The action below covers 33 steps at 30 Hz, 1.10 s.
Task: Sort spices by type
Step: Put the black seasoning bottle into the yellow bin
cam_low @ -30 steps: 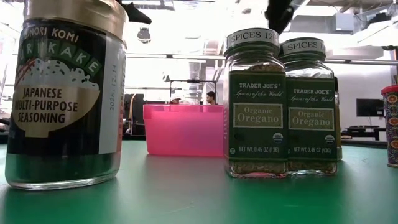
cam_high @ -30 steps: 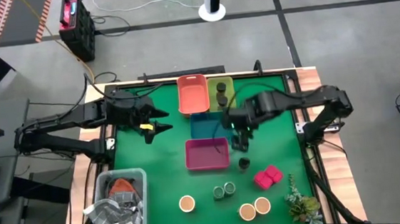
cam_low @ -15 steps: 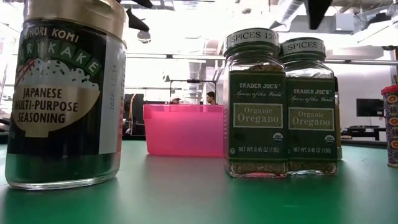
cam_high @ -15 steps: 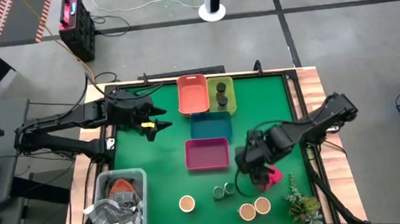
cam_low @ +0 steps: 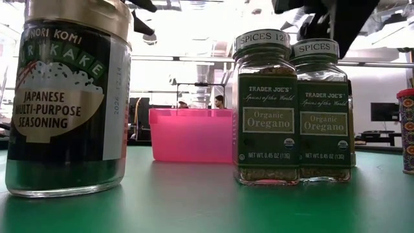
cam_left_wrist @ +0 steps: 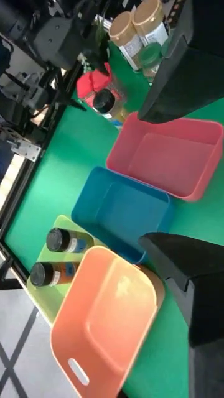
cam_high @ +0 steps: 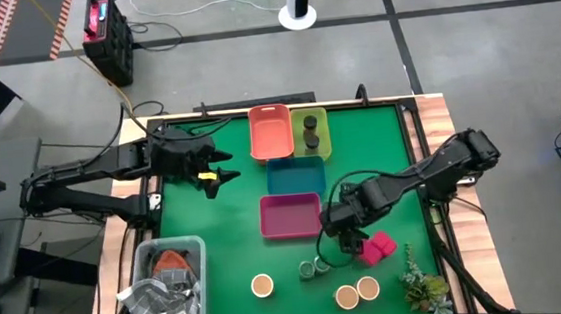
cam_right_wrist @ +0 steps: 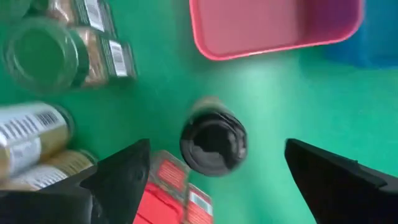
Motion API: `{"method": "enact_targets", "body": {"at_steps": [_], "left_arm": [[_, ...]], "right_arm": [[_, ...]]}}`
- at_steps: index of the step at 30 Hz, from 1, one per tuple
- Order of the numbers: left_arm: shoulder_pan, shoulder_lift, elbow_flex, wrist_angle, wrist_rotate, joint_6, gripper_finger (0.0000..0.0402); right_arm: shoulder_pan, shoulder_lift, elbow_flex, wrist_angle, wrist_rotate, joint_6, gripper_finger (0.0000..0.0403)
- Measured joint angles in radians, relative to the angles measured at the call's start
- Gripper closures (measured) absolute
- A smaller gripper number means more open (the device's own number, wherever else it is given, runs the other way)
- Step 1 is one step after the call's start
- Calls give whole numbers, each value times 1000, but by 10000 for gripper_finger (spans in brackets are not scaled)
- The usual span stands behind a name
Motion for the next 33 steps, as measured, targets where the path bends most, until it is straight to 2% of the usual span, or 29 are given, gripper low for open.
{"method": "enact_targets", "body": {"at_steps": [8, 17, 24, 33], "left_arm": [[0, 0, 0, -34, 0, 5, 113], [0, 0, 0, -36, -4, 16, 113], [0, 0, 0, -36, -4, 24, 113], [0, -1, 0, -37, -3, 26, 113]], "right_arm": [[-2, 3, -38, 52, -31, 10, 3], [-5, 6, -156, 195, -54, 44, 8], [-11, 6, -201, 252, -57, 44, 48], [-20, 6, -213, 262, -57, 64, 120]]}}
